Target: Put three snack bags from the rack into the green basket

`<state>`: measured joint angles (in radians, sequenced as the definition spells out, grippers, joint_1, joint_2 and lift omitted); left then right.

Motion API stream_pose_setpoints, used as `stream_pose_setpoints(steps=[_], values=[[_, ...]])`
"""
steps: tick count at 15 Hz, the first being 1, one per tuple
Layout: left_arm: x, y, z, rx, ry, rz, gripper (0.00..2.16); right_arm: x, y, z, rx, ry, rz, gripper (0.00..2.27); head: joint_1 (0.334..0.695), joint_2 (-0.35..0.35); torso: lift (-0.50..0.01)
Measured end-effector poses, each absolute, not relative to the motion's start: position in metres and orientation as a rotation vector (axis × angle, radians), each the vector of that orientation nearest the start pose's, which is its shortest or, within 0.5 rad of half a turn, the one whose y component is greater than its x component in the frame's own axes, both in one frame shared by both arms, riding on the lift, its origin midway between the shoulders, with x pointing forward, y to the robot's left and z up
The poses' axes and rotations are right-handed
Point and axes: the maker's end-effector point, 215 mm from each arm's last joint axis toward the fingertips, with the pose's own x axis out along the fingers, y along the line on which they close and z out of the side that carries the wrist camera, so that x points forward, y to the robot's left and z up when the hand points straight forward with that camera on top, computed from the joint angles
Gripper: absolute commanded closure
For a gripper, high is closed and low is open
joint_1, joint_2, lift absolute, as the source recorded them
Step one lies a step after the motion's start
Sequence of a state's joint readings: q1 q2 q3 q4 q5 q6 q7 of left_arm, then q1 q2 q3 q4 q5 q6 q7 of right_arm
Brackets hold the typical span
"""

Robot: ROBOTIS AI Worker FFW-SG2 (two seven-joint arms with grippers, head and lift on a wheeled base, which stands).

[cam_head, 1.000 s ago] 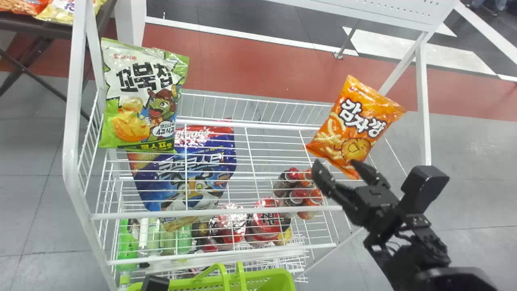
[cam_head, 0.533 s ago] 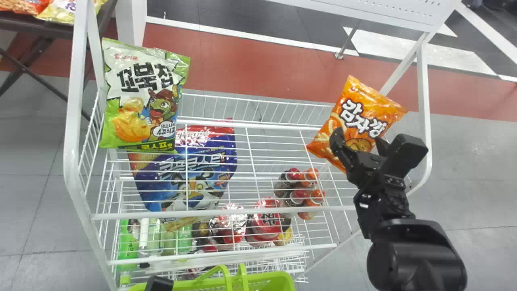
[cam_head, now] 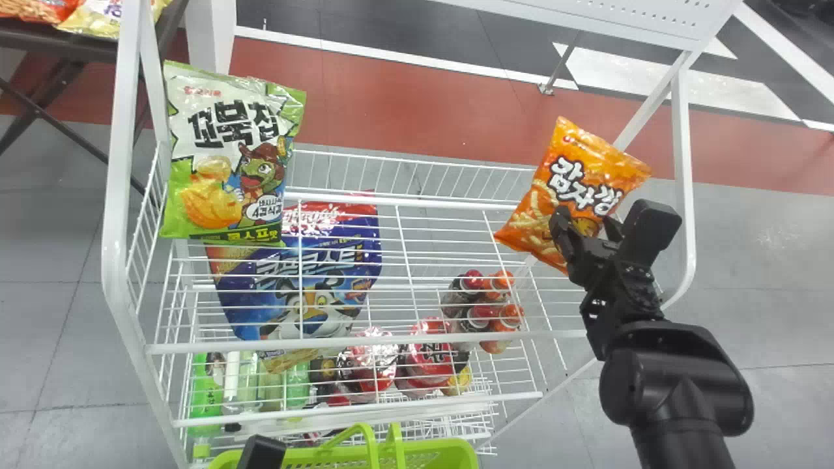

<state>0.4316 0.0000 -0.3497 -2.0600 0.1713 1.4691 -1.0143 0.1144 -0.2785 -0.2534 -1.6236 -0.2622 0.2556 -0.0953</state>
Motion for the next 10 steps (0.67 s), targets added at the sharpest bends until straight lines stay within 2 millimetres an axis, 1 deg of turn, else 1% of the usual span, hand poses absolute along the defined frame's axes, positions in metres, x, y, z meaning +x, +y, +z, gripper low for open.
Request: stream_pose_setpoints(steps=[2,5,7,10], values=[[0.11,-0.104,-0.442,-0.77,1.325,-1.319,1.41,0.533,-0.474,-0.397,0.016,0.25,-0.287,2.22,0.695,-0.35,0.0],[0.11,-0.104,-0.442,-0.771,1.326,-1.319,1.41,0.526,-0.464,-0.388,0.028,0.219,-0.24,2.23,0.695,-0.35,0.0],[0.11,-0.104,-0.442,-0.771,1.326,-1.32,1.41,0.514,-0.45,-0.381,0.045,0.198,-0.194,2.23,0.695,-0.35,0.0],[0.11,-0.104,-0.441,-0.771,1.325,-1.32,1.41,0.489,-0.426,-0.354,0.052,0.175,-0.117,2.23,0.695,-0.35,0.0]])
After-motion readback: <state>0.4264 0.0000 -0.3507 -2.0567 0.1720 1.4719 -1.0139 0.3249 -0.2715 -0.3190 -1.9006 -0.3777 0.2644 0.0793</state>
